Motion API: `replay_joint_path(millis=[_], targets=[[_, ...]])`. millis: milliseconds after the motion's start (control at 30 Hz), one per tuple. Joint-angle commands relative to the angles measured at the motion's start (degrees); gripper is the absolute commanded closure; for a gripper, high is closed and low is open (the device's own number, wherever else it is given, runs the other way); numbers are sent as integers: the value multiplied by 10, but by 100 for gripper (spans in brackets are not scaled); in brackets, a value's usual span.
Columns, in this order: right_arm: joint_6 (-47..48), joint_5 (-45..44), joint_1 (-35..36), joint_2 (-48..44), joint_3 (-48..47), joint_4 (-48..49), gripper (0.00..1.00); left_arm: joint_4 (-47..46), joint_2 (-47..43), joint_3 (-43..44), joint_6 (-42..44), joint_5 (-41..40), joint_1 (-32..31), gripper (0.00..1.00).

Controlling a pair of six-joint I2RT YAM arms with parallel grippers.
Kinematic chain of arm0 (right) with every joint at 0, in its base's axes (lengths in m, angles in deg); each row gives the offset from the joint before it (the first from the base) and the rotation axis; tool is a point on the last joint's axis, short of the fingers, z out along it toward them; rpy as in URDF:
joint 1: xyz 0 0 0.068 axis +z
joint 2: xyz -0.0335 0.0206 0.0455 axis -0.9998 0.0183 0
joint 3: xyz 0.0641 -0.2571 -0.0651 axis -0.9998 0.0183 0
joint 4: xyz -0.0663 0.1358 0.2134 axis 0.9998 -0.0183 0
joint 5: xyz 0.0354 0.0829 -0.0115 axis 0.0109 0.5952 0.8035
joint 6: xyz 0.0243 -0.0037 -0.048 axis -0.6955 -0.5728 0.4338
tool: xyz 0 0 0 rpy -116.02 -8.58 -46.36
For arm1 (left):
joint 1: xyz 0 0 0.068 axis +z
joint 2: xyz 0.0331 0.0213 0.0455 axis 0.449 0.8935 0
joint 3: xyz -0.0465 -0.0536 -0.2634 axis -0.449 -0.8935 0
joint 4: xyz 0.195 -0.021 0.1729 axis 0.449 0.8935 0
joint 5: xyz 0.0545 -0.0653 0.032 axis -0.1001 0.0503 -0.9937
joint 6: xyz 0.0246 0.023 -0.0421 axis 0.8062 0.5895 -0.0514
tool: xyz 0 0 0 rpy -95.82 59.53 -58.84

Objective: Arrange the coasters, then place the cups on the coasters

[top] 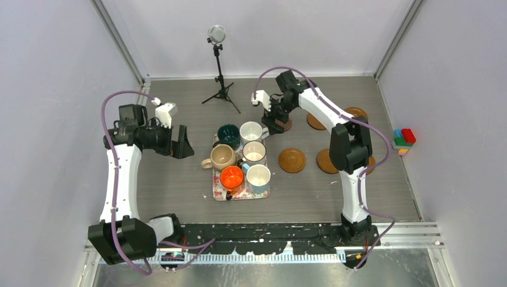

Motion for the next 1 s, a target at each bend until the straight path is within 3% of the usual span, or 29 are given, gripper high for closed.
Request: replay_joint_path(millis=[0,533,800,967], targets=[[27,-2,17,0,-7,25,18,-3,-1,-4,7,14,-2,0],[62,9,48,16,45,67,43,0,-8,-7,5,-1,-1,0],[58,23,53,11,73,86,51,2,-12,-9,5,-10,-2,0],[32,26,53,4,79,100,62,3,-14,-8,4,-11,-2,0]])
